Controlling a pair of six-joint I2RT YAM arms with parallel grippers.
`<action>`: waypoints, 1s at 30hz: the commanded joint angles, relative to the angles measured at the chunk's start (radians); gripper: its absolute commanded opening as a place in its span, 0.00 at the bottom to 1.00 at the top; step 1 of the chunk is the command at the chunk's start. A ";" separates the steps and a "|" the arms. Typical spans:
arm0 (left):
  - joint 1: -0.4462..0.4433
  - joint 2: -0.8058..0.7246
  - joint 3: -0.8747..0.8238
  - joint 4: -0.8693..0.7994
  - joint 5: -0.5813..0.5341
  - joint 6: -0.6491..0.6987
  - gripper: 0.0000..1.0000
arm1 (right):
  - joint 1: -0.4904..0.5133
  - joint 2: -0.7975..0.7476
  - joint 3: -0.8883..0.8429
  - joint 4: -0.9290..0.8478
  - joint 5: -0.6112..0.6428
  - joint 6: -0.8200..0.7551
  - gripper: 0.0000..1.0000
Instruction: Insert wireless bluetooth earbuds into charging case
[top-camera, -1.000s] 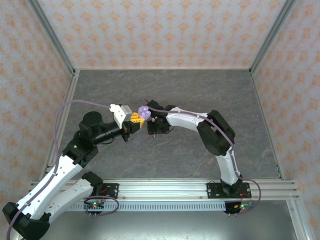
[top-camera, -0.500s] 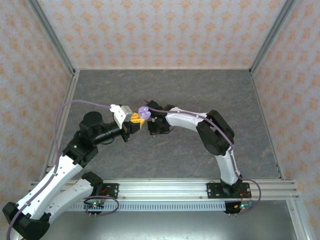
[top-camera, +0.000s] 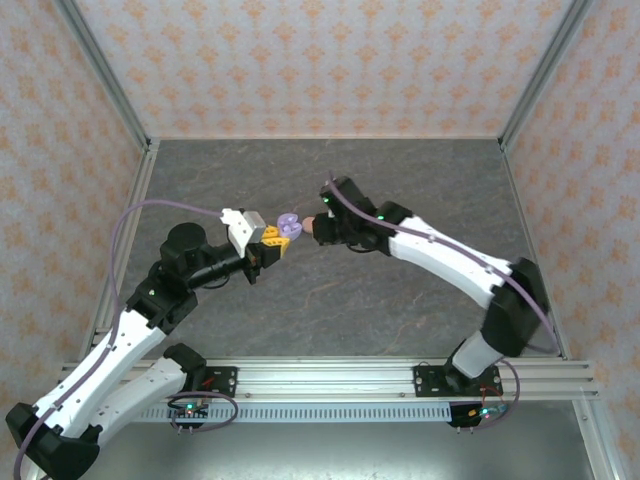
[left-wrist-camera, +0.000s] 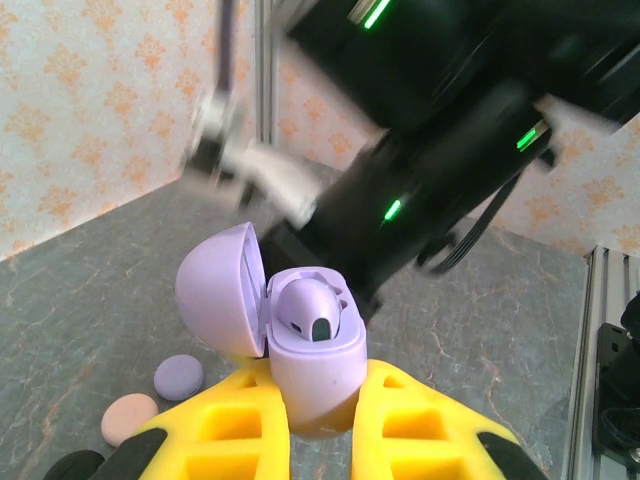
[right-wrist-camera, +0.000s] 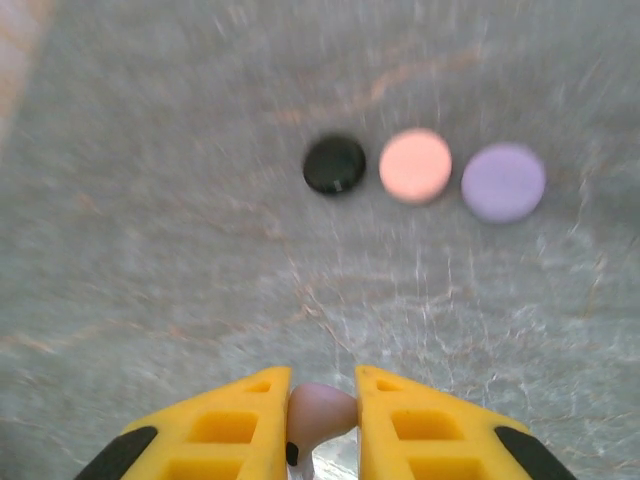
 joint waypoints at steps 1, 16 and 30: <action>-0.007 0.029 -0.015 0.092 0.015 -0.020 0.05 | 0.000 -0.118 -0.028 0.020 0.094 0.013 0.20; -0.007 0.161 0.003 0.231 0.070 -0.038 0.04 | 0.160 -0.273 -0.033 0.213 0.197 -0.064 0.19; -0.007 0.156 0.005 0.236 0.073 -0.042 0.04 | 0.167 -0.203 -0.026 0.213 0.160 -0.064 0.20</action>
